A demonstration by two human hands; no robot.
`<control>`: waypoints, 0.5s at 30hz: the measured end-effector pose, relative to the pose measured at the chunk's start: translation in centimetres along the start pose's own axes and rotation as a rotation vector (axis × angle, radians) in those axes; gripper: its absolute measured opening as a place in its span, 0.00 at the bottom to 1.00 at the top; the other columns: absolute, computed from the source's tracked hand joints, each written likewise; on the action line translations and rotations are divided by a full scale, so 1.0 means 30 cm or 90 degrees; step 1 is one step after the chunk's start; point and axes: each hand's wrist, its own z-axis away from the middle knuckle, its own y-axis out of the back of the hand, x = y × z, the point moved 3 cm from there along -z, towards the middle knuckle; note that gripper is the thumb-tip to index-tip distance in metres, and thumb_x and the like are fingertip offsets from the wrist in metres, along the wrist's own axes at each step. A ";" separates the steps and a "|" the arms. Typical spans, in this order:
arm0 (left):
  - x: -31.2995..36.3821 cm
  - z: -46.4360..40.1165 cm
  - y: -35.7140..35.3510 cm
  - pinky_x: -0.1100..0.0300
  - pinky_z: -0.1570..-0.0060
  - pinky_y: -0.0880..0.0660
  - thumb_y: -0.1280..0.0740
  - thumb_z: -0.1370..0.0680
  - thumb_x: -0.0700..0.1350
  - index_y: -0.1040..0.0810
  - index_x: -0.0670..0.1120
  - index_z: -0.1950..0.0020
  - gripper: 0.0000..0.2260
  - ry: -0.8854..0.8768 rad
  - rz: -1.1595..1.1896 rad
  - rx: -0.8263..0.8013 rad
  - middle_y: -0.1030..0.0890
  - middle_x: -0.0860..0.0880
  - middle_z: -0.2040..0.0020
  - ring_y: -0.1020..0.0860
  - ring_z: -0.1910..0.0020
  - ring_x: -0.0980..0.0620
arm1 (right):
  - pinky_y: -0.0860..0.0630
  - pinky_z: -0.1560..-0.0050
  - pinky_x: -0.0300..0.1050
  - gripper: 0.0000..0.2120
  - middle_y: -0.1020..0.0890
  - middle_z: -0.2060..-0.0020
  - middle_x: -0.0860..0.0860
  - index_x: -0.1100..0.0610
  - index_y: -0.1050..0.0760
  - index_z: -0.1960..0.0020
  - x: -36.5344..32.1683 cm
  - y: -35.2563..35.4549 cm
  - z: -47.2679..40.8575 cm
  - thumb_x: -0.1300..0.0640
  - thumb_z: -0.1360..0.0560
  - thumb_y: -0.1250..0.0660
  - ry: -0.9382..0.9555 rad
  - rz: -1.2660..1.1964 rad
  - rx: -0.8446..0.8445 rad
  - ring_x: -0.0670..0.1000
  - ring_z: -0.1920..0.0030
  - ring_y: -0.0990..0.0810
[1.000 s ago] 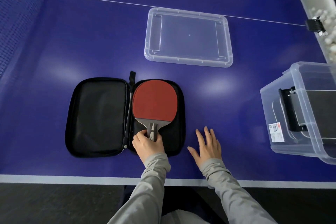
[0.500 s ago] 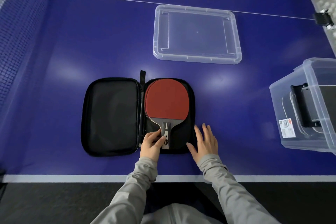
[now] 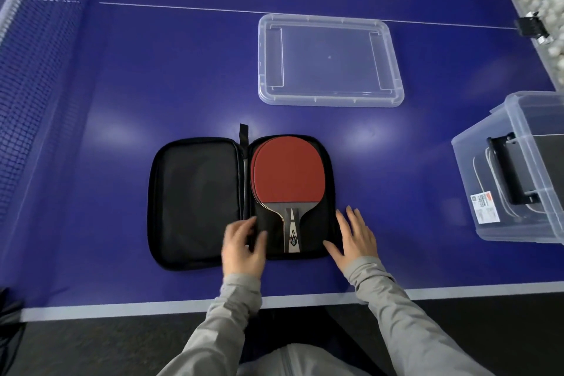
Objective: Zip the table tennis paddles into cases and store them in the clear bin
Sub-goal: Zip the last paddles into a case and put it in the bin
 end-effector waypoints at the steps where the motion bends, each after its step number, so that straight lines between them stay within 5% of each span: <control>1: -0.023 -0.011 0.061 0.52 0.48 0.26 0.28 0.29 0.36 0.20 0.35 0.45 0.14 -0.041 -0.067 0.086 0.23 0.38 0.50 0.23 0.51 0.40 | 0.43 0.28 0.51 0.35 0.49 0.24 0.53 0.52 0.51 0.24 0.001 0.000 0.000 0.41 0.25 0.41 0.001 -0.003 0.003 0.53 0.24 0.53; 4: -0.147 -0.050 0.253 0.44 0.43 0.33 0.30 0.28 0.45 0.25 0.37 0.38 0.21 0.073 -0.189 0.269 0.27 0.36 0.41 0.29 0.42 0.36 | 0.42 0.28 0.51 0.35 0.49 0.24 0.53 0.53 0.51 0.24 0.003 0.001 0.000 0.41 0.25 0.40 0.002 -0.011 0.006 0.53 0.24 0.52; 8: -0.327 -0.083 0.408 0.41 0.33 0.44 0.31 0.26 0.50 0.30 0.41 0.32 0.25 0.355 -0.187 0.239 0.35 0.40 0.32 0.39 0.32 0.37 | 0.43 0.27 0.50 0.36 0.50 0.24 0.52 0.53 0.52 0.24 0.007 -0.004 -0.002 0.40 0.25 0.42 -0.004 0.004 0.002 0.52 0.24 0.53; 12: -0.344 -0.093 0.428 0.45 0.30 0.46 0.31 0.25 0.49 0.25 0.44 0.36 0.19 0.289 -0.162 0.153 0.33 0.46 0.31 0.40 0.31 0.42 | 0.43 0.27 0.50 0.35 0.50 0.24 0.52 0.53 0.52 0.24 0.005 -0.005 -0.005 0.40 0.25 0.42 -0.006 0.015 0.002 0.52 0.24 0.53; 15: -0.314 -0.089 0.433 0.50 0.32 0.37 0.31 0.25 0.41 0.24 0.40 0.37 0.17 0.249 -0.048 0.143 0.28 0.43 0.33 0.33 0.33 0.44 | 0.42 0.28 0.50 0.36 0.49 0.24 0.52 0.54 0.51 0.24 0.003 -0.004 -0.005 0.41 0.25 0.41 -0.005 0.014 0.005 0.53 0.24 0.52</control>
